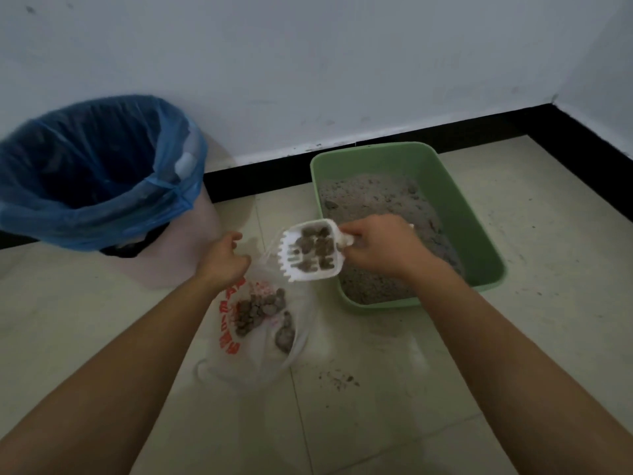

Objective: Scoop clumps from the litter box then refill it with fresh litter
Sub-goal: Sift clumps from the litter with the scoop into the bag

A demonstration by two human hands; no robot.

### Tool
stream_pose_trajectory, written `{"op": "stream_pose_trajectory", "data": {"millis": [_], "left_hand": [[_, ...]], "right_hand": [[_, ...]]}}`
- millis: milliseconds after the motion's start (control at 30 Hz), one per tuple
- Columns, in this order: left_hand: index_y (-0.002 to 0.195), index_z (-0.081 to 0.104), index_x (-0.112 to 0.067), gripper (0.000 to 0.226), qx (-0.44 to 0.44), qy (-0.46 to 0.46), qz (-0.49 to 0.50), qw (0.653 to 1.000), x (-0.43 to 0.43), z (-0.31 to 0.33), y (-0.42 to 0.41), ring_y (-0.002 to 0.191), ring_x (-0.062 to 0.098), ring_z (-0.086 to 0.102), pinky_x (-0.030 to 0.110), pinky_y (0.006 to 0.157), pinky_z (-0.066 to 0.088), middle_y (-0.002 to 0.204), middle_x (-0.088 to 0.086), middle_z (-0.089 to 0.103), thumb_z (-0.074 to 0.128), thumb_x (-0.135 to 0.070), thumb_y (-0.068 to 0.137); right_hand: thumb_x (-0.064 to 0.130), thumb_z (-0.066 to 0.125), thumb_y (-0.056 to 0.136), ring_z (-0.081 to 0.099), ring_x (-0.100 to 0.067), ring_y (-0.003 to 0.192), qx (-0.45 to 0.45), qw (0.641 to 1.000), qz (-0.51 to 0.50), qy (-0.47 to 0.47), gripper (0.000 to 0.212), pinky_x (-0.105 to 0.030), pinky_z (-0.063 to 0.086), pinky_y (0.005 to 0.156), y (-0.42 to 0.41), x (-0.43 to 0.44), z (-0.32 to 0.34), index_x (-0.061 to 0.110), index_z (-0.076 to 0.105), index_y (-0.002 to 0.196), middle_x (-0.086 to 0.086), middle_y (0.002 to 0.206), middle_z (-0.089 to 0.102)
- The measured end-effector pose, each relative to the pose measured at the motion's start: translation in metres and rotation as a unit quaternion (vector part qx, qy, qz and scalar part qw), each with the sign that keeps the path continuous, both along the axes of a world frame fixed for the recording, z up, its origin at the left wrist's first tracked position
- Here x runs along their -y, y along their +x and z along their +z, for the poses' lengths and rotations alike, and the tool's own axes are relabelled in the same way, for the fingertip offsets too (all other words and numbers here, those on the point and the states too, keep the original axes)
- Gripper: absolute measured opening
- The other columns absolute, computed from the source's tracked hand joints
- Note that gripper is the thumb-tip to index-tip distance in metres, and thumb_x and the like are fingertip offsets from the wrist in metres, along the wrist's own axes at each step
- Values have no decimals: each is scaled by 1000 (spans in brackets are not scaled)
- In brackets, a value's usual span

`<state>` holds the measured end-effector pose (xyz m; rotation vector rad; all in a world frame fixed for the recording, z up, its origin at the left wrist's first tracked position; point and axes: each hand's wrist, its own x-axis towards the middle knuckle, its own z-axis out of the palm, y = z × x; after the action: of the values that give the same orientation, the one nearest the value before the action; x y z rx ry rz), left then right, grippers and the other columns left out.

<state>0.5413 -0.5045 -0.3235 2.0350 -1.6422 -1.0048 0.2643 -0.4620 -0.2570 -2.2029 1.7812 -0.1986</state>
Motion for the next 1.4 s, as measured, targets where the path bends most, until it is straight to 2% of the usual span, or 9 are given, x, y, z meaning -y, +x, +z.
{"op": "stream_pose_trajectory", "data": {"millis": [100, 200, 333, 467, 633, 967, 1167, 1300, 1400], "left_hand": [[139, 46, -13, 57, 23, 55, 8, 998, -10, -8, 18, 90, 29, 64, 33, 68, 54, 125, 13, 57, 61, -5, 85], [132, 54, -10, 49, 17, 60, 52, 997, -15, -10, 26, 79, 26, 66, 34, 69, 56, 93, 9, 66, 56, 1, 84], [130, 54, -9, 47, -10, 51, 71, 996, -14, -6, 23, 72, 20, 62, 27, 59, 48, 83, 2, 62, 54, 1, 85], [124, 56, -11, 39, -31, 39, 85, 995, -10, -6, 16, 75, 26, 65, 27, 59, 50, 88, 10, 66, 53, -5, 85], [85, 60, -9, 19, 24, -23, 46, 998, -4, -5, -4, 77, 29, 59, 33, 67, 46, 83, 11, 62, 44, -14, 93], [120, 61, -22, 39, 37, -113, -51, 992, 15, -5, -86, 108, 26, 57, 41, 96, 45, 120, 5, 61, 42, -42, 93], [114, 58, -23, 30, 166, -201, -47, 964, 17, -2, -127, 109, 25, 54, 49, 103, 20, 110, 1, 63, 39, -37, 97], [137, 46, -19, 39, -46, -193, -70, 978, 30, -3, -133, 117, 23, 53, 37, 99, 39, 131, 6, 57, 39, -25, 99], [124, 56, -21, 38, -42, -223, -98, 969, 31, -7, -131, 104, 16, 54, 30, 81, 41, 119, 4, 61, 32, -33, 97]], "right_hand": [[32, 62, 91, 61, -16, 73, -208, 967, 125, -75, 8, -36, 44, 90, 50, -12, -11, 28, 66, 97, 7, 75, 65], [17, 63, 87, 62, -19, 80, -266, 933, 192, -148, 20, -35, 41, 84, 69, -25, -28, 18, 66, 107, 1, 84, 70], [17, 59, 89, 66, -23, 89, -211, 936, 182, -215, 38, -36, 42, 84, 59, -24, -36, 14, 61, 128, -4, 99, 74], [22, 77, 76, 67, -21, 69, -118, 954, 148, -232, 40, -31, 43, 71, 45, -16, -31, 19, 72, 116, 2, 82, 76], [38, 55, 97, 56, -14, 67, 7, 984, 15, -176, 29, -36, 44, 89, 16, -11, -2, 29, 68, 121, 7, 75, 69], [34, 69, 88, 71, -20, 83, 181, 968, -170, 42, 29, -34, 58, 75, -92, -7, 10, 30, 70, 117, 13, 96, 73], [38, 61, 89, 64, -16, 68, 39, 952, -303, -25, 26, -36, 57, 67, -121, 9, -7, 28, 75, 109, 2, 80, 72], [44, 58, 90, 65, -22, 72, -25, 950, -310, 9, 30, -36, 57, 70, -118, 16, -25, 26, 75, 106, -3, 79, 69], [47, 56, 91, 65, -26, 76, -38, 955, -294, 11, 33, -33, 54, 69, -115, 22, -38, 24, 74, 106, -6, 82, 70]]}}
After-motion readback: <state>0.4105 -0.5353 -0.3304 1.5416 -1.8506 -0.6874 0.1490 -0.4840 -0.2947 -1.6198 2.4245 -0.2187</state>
